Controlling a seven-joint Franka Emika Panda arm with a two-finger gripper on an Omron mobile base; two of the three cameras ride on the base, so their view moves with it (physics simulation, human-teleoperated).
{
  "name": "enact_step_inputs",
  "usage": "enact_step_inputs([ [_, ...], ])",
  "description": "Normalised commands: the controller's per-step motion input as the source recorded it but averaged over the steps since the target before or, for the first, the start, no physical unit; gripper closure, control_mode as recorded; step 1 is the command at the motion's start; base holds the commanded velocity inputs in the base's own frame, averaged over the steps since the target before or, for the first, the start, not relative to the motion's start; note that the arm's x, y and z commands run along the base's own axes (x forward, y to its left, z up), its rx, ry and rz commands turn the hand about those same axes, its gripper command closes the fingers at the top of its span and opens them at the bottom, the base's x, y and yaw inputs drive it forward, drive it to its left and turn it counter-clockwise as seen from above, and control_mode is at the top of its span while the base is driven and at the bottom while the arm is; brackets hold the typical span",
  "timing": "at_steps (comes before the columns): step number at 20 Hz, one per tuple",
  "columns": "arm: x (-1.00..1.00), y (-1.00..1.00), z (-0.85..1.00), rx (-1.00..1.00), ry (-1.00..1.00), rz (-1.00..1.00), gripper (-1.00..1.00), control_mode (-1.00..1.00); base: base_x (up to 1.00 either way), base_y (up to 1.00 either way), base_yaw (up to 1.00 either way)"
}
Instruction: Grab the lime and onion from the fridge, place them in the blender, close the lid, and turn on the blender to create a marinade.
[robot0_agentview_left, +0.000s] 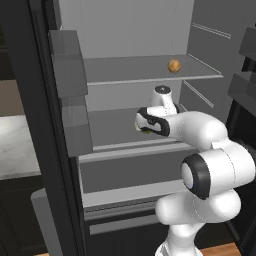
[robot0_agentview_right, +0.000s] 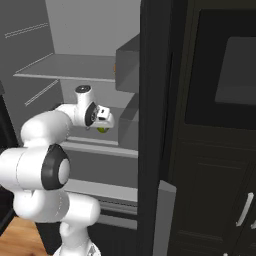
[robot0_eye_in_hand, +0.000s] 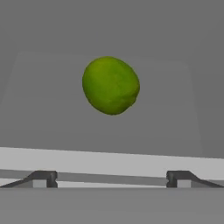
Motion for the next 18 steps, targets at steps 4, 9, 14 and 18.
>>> enact_step_inputs([
  [4, 0.33, 0.0, -0.3, 0.0, 0.0, 0.0, -1.0, -1.0, 0.0, 0.0, 0.0],
  [9, 0.31, 0.0, -0.27, 0.0, 0.0, 0.0, -1.0, -1.0, 0.0, 0.0, 0.0],
  [14, 0.28, 0.0, -0.24, 0.0, 0.0, 0.0, -1.0, -1.0, 0.0, 0.0, 0.0],
  [18, 0.26, 0.0, -0.21, 0.0, 0.0, 0.0, -1.0, -1.0, 0.0, 0.0, 0.0],
])
